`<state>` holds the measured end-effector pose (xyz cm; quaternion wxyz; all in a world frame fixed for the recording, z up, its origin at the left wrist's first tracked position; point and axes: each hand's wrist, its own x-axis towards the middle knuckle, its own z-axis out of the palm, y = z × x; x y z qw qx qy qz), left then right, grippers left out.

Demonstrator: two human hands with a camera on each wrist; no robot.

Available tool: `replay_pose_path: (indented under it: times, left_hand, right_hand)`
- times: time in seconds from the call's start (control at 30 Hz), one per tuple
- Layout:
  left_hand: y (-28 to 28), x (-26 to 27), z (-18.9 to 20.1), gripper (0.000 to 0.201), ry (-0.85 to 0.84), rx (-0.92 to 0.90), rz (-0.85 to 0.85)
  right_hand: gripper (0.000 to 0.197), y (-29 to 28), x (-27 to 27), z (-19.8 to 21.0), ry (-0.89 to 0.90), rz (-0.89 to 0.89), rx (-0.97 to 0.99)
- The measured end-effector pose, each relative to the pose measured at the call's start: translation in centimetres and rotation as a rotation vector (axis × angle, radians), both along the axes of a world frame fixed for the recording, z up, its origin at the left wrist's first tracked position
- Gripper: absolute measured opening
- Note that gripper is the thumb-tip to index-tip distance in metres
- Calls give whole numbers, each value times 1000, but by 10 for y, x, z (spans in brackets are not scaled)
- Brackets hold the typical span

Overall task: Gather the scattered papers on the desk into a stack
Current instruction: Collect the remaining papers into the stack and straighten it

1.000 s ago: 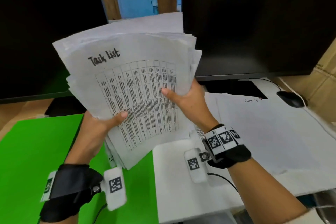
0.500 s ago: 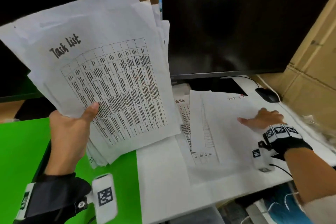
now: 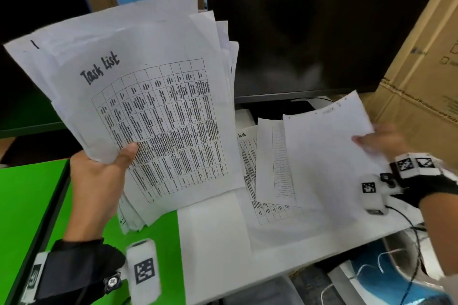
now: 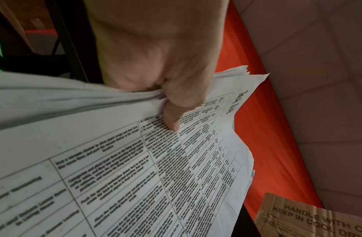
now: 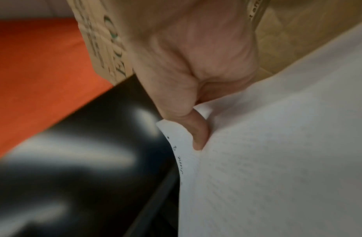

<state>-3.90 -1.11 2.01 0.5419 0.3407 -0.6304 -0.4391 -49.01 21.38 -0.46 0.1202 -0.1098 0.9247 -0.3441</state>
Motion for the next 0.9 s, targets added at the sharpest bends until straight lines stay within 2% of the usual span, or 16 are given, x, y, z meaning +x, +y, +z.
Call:
replay_pose_path:
  times: [0.07, 0.13, 0.2, 0.27, 0.33, 0.4, 0.47, 0.6, 0.73, 0.8, 0.87, 0.9]
  left_hand:
    - [1, 0, 2, 26, -1, 3, 2]
    - [2, -1, 2, 27, -10, 10, 11]
    - [2, -1, 2, 24, -19, 22, 16]
    - [2, 1, 1, 21, -21, 33, 18]
    - [3, 1, 0, 24, -24, 39, 16]
    - [3, 2, 0, 26, -31, 34, 10]
    - [4, 3, 0, 30, -38, 26, 1]
    - [0, 4, -2, 37, -34, 37, 7]
    - [0, 5, -3, 37, -15, 48, 5]
    - [-1, 7, -2, 31, -13, 45, 7]
    - [-3, 10, -3, 28, -15, 38, 5]
    - [-5, 13, -4, 29, -13, 40, 9]
  right_hand:
    - [9, 8, 0, 24, -26, 16, -219]
    - [9, 9, -7, 34, -221, 91, -354]
    - [17, 4, -10, 24, -362, 153, -341]
    - [30, -12, -11, -3, -308, 146, -206]
    - [29, -35, 0, -32, -152, 144, 14]
    - [35, -58, 12, -52, 29, 52, 219]
    - [39, -76, 20, -60, 96, -84, 265]
    - [36, -83, 18, -53, 66, -194, 103]
    - [45, -60, 22, -18, 92, 17, -98]
    - [37, -42, 22, 4, 71, 143, -241]
    - [24, -25, 18, 26, -24, 236, -345]
    - [29, -18, 12, 34, -115, 259, -408]
